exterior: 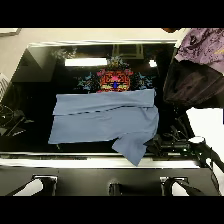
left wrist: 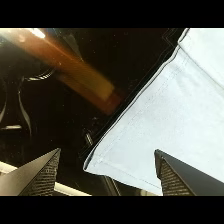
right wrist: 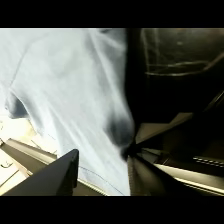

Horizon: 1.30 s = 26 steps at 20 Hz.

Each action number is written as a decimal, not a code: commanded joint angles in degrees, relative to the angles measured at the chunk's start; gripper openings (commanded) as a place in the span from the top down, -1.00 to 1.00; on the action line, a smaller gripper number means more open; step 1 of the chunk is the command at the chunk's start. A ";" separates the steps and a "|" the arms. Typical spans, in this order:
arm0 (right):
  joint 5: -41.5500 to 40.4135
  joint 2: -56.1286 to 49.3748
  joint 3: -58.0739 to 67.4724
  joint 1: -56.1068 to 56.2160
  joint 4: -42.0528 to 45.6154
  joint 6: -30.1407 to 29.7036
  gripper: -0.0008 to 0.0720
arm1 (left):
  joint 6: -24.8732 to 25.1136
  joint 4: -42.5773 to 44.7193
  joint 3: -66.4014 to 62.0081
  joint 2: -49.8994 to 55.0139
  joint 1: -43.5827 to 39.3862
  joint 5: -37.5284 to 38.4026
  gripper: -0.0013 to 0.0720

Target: Fold the clothes and pants, and hang the long-sleeved shirts on hangers.

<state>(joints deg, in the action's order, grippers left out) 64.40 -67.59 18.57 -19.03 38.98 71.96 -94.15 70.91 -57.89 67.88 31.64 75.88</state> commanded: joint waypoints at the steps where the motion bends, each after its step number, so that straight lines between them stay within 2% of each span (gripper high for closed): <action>1: -0.94 -0.92 0.00 0.07 0.52 -0.92 0.04 | 0.04 0.00 0.02 -0.02 0.07 -0.09 -0.89; 3: -1.38 -0.92 0.00 0.07 0.52 -0.92 0.06 | 0.35 0.02 0.04 -0.02 0.07 -0.17 -0.89; 4: -1.40 -0.92 0.00 0.07 0.50 -0.96 0.19 | 1.40 -0.02 0.22 -0.02 0.07 -0.57 -0.89; 5: -1.27 -0.92 0.00 0.07 0.46 -1.84 0.91 | 3.26 0.00 0.76 -0.02 0.09 -1.01 -0.89; 8: -1.36 -0.92 0.00 0.04 0.48 -2.14 0.89 | 8.85 -1.40 4.66 -0.04 1.51 -2.62 -0.89; 13: -1.38 -0.92 0.00 0.04 0.42 -2.10 0.89 | 19.04 -10.95 15.06 -0.02 6.34 -3.58 -0.87; 24: -1.60 -0.92 0.07 0.04 0.44 -1.88 0.89 | 19.17 -12.04 20.63 4.20 6.34 -3.93 -0.86; 26: -1.62 -0.90 0.07 0.04 0.44 -1.90 0.89 | 19.19 -12.04 20.63 5.09 6.19 -3.98 -0.66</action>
<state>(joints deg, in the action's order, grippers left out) 62.81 -68.49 18.57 -18.96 39.38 70.04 -75.13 59.33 -37.52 71.81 37.89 71.81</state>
